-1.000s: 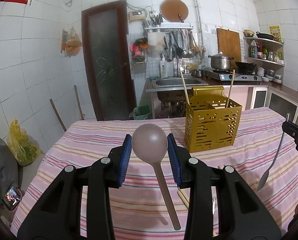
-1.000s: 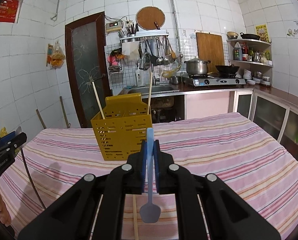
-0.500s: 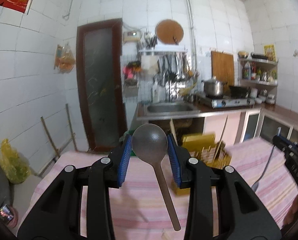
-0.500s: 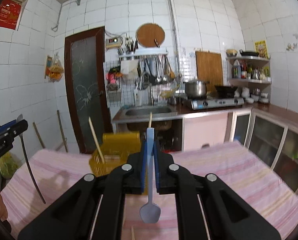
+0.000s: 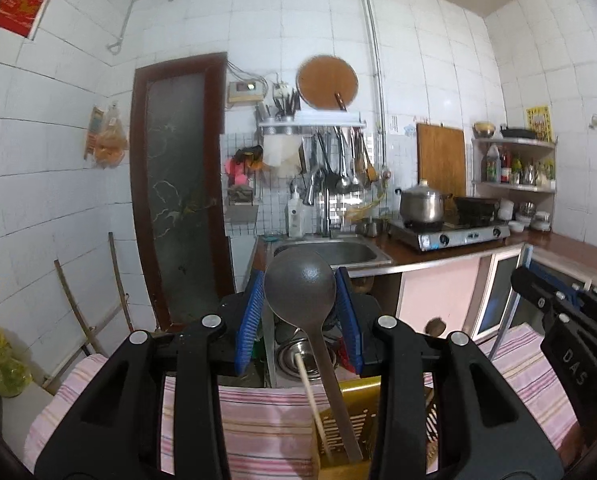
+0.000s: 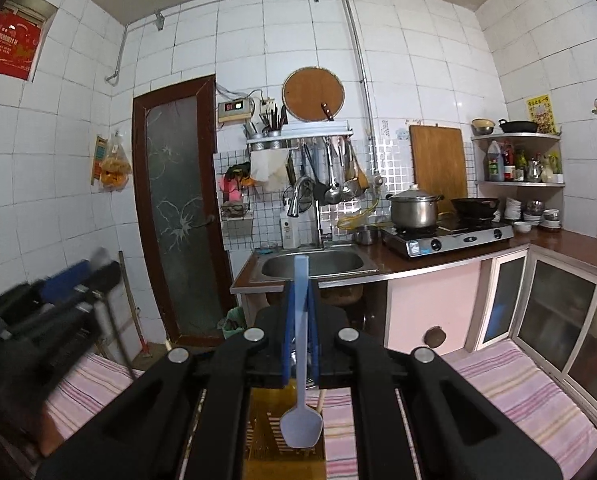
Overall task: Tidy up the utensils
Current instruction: 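Open both tools to drop the spatula and spoon into the yellow holder, then move both open tools back down toward the remaining chopsticks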
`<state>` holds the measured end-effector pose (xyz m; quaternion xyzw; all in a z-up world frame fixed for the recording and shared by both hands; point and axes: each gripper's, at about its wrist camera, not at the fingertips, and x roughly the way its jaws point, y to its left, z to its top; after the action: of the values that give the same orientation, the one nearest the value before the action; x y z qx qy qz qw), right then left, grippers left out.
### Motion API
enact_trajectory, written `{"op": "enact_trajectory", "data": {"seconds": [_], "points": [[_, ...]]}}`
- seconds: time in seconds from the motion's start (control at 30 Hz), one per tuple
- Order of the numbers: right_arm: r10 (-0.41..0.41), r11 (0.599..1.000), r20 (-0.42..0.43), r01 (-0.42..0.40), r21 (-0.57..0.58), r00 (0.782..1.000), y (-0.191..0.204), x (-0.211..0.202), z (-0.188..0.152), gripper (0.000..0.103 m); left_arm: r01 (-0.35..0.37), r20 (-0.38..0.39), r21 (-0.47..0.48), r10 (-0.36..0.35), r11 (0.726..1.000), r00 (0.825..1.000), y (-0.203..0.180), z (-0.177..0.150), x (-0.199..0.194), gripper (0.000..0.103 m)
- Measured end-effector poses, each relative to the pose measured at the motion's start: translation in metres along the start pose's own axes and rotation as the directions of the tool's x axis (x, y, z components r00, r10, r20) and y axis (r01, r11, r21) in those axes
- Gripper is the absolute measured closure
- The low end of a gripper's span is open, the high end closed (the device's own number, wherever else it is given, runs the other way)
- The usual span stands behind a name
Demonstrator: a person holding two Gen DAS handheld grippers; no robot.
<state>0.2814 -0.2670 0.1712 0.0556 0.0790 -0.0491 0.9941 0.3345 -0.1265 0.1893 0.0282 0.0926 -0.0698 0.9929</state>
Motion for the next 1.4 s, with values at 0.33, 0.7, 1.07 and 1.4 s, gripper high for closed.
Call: {"op": "enact_trajectory", "data": {"seconds": [0.33,0.7,1.07,1.4], "points": [[0.033,0.999,-0.143,-0.029,0.031,0.989,-0.014,0.059,-0.069,0.096,-0.001,-0.183,0.009,0.003,1.0,0.983,-0.007,-0.089,0.074,0.068],[0.006,1.0,-0.22,-0.006,0.0,0.976,-0.024,0.031,-0.065,0.039,-0.074,-0.101,0.017,0.075,0.997,0.992,0.017,-0.05,-0.019,0.011],[-0.037,0.999,-0.305,0.026,-0.039,0.952,-0.026,-0.058,-0.091,0.027,-0.085,-0.198,0.01,0.086,0.996,0.976,0.052,-0.081,-0.107,0.005],[-0.051,0.999,-0.337,0.044,-0.029,0.94,-0.03,-0.096,-0.155,0.024,-0.106,-0.356,-0.007,0.097,0.994,0.93,0.067,-0.173,-0.121,0.005]]}}
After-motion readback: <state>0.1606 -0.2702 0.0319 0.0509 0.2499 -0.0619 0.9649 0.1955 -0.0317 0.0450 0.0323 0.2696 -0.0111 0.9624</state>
